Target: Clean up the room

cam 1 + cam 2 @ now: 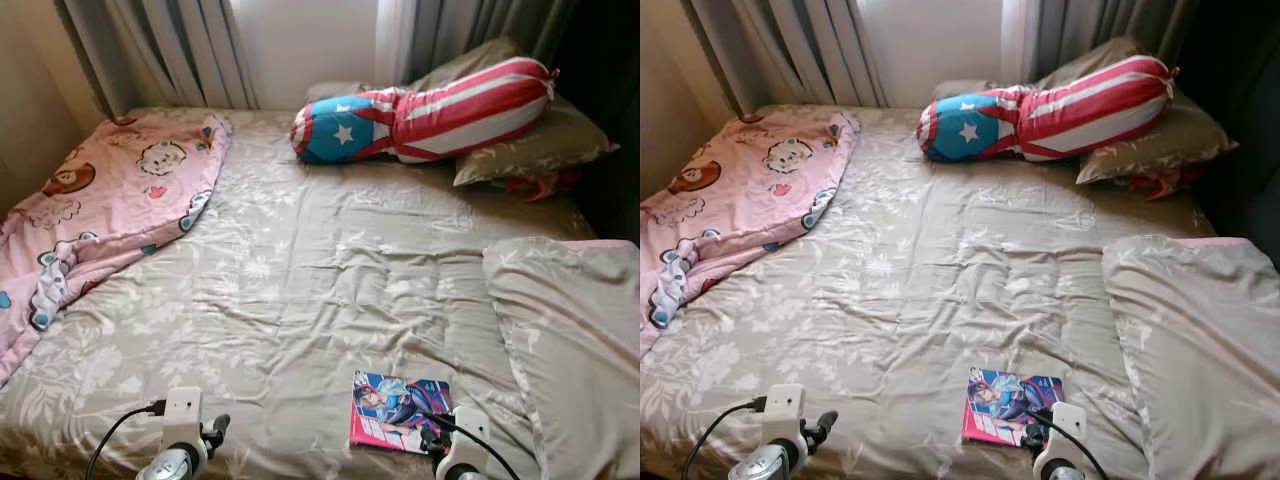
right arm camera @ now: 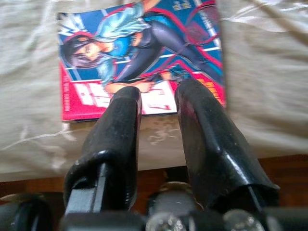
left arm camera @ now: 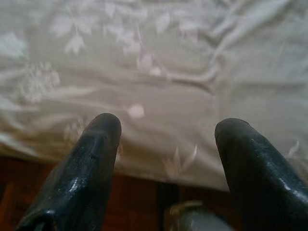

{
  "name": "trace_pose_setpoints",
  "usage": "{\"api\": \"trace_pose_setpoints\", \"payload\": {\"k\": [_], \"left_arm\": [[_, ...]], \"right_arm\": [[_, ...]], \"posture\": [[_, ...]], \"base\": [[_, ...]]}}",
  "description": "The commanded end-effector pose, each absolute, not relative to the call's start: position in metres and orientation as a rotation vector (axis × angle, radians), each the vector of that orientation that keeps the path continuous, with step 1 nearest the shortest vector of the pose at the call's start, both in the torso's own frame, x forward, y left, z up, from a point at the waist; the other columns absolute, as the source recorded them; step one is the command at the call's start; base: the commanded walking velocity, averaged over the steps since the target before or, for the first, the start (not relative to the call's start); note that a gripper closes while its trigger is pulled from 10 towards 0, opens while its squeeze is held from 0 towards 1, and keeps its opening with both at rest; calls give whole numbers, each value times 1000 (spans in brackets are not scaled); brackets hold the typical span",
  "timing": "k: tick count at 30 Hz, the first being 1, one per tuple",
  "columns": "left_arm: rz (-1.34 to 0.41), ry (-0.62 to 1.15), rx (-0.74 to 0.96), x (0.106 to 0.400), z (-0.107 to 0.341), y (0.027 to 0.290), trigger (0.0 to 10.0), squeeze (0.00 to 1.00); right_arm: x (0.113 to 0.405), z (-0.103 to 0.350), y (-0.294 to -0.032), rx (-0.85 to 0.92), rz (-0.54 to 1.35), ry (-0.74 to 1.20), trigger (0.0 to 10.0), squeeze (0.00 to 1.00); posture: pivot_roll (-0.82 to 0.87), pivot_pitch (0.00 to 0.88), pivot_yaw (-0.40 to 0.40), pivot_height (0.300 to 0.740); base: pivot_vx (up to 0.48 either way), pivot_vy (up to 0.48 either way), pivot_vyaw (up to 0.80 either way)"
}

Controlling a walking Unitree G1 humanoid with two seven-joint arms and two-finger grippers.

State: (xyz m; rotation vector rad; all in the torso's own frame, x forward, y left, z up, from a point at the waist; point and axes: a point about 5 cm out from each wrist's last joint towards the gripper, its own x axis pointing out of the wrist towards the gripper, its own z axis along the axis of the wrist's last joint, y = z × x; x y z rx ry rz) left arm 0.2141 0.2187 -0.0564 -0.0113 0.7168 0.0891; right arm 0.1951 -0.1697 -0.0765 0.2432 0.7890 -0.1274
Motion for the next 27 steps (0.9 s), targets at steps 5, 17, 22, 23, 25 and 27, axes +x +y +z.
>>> {"api": "trace_pose_setpoints", "payload": {"k": [5,17,22,23,25,27], "left_arm": [[136,824,-15,184,-73,227,10000,0],[128,827,1,189,-73,217,10000,0],[124,832,16,189,-73,219,10000,0],[122,833,18,189,-73,219,10000,0],[121,836,21,189,-73,220,10000,0],[111,841,31,188,-73,220,10000,0]], "right_arm": [[188,-81,-171,194,-96,846,10000,0],[178,-86,-170,184,-104,877,10000,0],[177,-87,-172,207,-128,880,10000,0],[177,-87,-172,209,-130,880,10000,0],[176,-87,-172,211,-133,883,10000,0],[175,-87,-172,216,-137,883,10000,0]], "posture": [[40,0,-23,740],[48,0,-16,740],[44,0,-10,740],[43,0,-9,740],[40,0,-5,740],[40,0,-5,740]], "base": [[0,0,0],[0,0,533],[0,0,0],[0,0,0],[0,0,0],[0,0,0]]}}
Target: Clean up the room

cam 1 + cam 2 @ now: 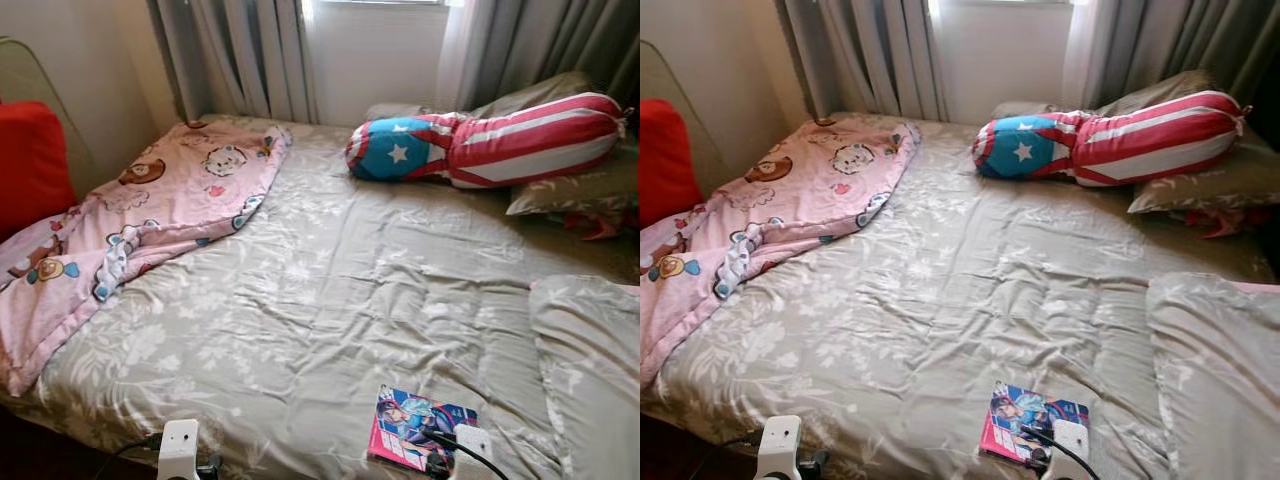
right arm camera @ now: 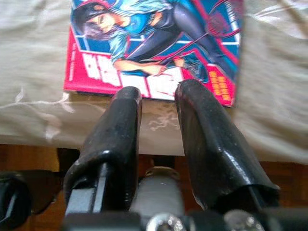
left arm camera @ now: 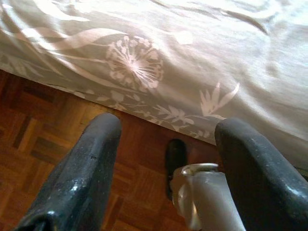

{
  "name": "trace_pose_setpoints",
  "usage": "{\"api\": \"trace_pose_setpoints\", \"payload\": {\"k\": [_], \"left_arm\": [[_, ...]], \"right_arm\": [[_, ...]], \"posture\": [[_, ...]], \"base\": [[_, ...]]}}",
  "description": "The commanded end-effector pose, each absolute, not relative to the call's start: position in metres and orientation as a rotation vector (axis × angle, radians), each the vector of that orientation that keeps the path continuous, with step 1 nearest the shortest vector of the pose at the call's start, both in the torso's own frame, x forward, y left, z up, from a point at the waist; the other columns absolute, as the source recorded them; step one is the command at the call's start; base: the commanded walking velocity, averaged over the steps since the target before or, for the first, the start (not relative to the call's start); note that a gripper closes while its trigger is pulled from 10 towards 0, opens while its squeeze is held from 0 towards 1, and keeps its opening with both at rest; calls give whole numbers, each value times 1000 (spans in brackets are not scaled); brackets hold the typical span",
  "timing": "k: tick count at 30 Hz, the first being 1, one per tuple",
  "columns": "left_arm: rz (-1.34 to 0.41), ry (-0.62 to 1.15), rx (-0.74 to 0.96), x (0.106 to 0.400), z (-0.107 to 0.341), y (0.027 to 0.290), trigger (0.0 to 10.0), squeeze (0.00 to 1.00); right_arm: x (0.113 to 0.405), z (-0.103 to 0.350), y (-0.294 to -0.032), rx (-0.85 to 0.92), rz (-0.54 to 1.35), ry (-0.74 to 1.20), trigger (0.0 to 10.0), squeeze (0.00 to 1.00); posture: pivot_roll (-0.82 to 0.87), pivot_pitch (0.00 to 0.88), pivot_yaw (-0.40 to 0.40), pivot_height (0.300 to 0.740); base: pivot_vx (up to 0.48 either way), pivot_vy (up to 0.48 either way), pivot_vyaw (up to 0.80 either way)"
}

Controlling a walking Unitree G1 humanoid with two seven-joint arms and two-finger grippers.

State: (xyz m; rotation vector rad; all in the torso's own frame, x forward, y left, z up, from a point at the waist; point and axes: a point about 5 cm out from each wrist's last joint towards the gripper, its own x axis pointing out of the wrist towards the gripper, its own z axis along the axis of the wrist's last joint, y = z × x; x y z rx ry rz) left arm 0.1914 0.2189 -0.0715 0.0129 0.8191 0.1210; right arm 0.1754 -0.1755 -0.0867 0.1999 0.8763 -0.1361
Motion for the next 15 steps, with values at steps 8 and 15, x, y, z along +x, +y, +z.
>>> {"api": "trace_pose_setpoints", "payload": {"k": [8,15], "left_arm": [[109,844,33,188,-74,220,10000,0],[98,847,40,188,-74,217,10000,0]], "right_arm": [[172,-89,-172,185,-120,902,10000,0],[172,-89,-172,149,-95,900,10000,0]], "posture": [[40,0,-4,740],[19,0,-11,740]], "base": [[0,0,0],[0,87,0]]}}
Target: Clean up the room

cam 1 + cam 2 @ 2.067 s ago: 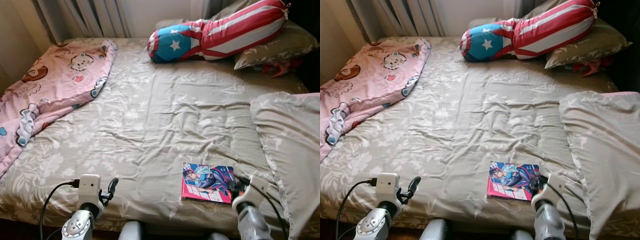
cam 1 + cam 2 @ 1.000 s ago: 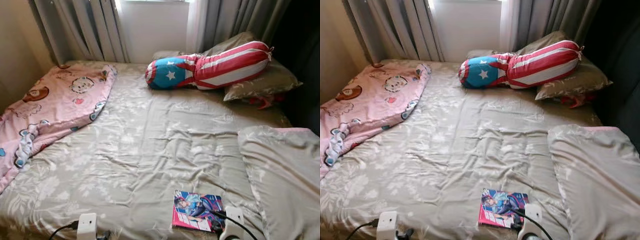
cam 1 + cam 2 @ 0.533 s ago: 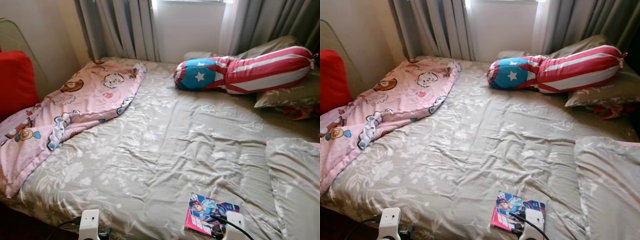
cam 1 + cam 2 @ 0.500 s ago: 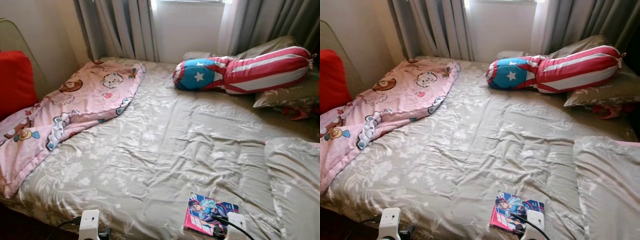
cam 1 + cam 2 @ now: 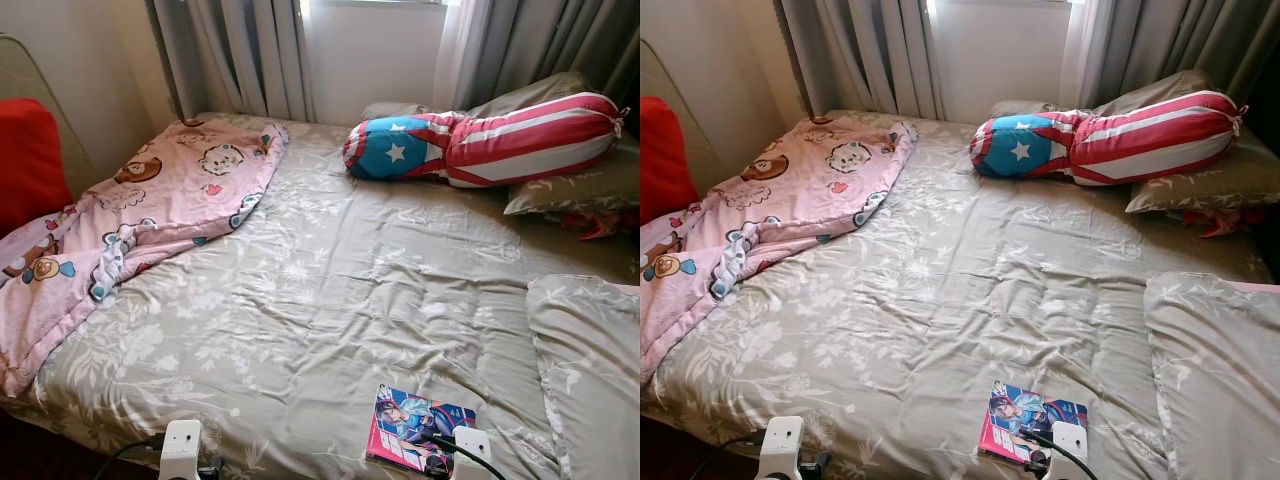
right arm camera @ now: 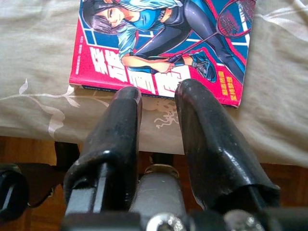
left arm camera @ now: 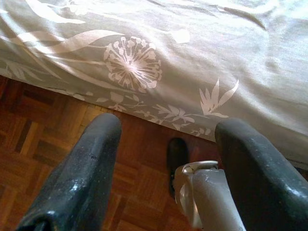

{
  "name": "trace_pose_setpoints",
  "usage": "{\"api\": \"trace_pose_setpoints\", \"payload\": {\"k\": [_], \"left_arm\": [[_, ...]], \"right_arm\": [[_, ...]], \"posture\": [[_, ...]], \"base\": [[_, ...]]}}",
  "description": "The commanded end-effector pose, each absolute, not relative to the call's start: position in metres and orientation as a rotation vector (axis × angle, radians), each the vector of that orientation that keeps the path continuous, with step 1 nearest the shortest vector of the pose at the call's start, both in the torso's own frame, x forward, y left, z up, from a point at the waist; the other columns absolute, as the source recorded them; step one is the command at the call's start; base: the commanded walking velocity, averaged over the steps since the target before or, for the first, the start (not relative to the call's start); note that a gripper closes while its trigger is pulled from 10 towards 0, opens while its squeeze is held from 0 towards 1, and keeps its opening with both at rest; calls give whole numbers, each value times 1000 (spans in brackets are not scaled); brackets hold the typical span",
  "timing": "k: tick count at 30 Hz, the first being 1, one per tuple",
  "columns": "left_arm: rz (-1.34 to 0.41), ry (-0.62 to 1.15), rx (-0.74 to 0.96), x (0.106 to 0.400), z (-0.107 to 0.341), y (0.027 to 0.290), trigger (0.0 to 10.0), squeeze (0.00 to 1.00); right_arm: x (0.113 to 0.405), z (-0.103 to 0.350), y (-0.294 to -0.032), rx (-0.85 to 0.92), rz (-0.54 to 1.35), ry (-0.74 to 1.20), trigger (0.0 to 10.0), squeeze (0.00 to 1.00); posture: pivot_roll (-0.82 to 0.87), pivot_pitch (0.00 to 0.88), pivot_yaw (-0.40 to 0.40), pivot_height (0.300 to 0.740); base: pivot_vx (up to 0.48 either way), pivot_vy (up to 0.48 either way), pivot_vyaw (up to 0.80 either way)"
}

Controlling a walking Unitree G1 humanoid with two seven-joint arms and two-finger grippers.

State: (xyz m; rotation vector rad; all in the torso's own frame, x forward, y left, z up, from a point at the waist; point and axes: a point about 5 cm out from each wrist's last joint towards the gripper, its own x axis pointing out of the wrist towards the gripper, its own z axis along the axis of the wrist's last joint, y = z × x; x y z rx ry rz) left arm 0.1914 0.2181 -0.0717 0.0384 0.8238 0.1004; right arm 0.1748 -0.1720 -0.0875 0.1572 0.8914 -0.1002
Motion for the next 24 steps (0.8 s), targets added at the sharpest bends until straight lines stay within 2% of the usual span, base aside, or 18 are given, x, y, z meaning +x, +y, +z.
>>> {"api": "trace_pose_setpoints", "payload": {"k": [1,3,20,24], "left_arm": [[98,847,39,188,-74,217,10000,0],[98,848,37,187,-75,216,10000,0],[101,853,38,186,-76,216,10000,0],[105,852,41,186,-75,217,10000,0]], "right_arm": [[172,-89,-173,153,-97,900,10000,0],[173,-88,-174,156,-100,894,10000,0],[171,-89,-169,129,-72,894,10000,0],[171,-89,-170,130,-77,897,10000,0]], "posture": [[19,0,-12,740],[21,0,-15,740],[23,0,-18,740],[26,0,-17,740]], "base": [[0,0,0],[0,0,0],[0,480,0],[0,480,800]]}}
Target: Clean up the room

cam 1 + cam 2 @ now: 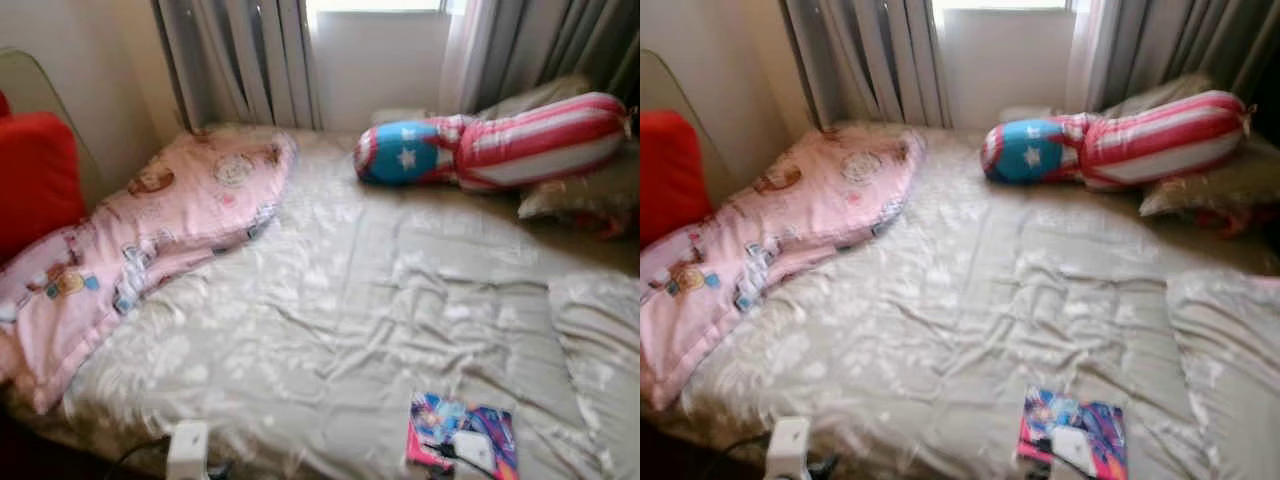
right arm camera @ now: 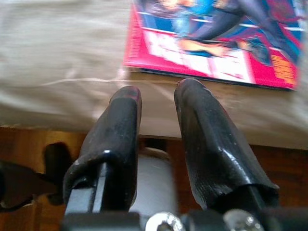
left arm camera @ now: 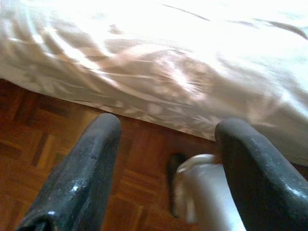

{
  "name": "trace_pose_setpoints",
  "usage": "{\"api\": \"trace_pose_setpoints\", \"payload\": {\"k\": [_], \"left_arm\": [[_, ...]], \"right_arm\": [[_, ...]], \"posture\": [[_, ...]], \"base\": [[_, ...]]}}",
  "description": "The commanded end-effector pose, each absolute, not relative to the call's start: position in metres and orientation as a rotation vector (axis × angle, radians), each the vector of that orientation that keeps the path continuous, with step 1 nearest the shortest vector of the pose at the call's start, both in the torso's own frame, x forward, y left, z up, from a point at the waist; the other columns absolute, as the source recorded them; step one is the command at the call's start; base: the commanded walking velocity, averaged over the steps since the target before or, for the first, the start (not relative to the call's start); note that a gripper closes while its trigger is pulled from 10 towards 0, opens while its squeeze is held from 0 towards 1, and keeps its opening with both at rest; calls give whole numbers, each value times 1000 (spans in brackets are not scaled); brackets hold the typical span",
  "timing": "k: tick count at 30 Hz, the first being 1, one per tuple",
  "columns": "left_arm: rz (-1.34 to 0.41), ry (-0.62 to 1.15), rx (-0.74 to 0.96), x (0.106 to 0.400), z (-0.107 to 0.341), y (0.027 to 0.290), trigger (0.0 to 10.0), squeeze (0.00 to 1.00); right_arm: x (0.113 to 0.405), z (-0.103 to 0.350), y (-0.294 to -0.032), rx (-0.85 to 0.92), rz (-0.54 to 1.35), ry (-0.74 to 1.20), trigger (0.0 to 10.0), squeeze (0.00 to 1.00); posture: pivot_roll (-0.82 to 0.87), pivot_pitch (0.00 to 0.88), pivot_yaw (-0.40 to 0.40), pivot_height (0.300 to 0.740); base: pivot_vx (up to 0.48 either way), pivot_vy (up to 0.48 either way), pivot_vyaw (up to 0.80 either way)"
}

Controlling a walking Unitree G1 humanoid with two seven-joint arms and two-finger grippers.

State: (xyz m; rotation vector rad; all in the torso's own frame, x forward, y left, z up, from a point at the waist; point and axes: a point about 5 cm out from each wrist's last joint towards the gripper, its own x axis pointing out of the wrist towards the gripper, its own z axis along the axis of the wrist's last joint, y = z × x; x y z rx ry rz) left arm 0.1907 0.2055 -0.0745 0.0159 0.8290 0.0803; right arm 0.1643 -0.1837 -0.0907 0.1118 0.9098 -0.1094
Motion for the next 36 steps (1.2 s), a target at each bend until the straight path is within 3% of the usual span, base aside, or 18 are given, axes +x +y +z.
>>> {"api": "trace_pose_setpoints", "payload": {"k": [1,13,36], "left_arm": [[106,852,41,186,-75,217,10000,0],[116,851,35,186,-75,217,10000,0],[123,852,34,186,-75,217,10000,0]], "right_arm": [[170,-89,-170,132,-78,898,10000,0],[169,-90,-170,136,-71,898,10000,0],[173,-88,-169,166,-87,885,10000,0]], "posture": [[26,0,-17,740],[31,0,-24,740],[38,0,-27,740]], "base": [[0,480,800],[0,480,223],[0,480,0]]}}
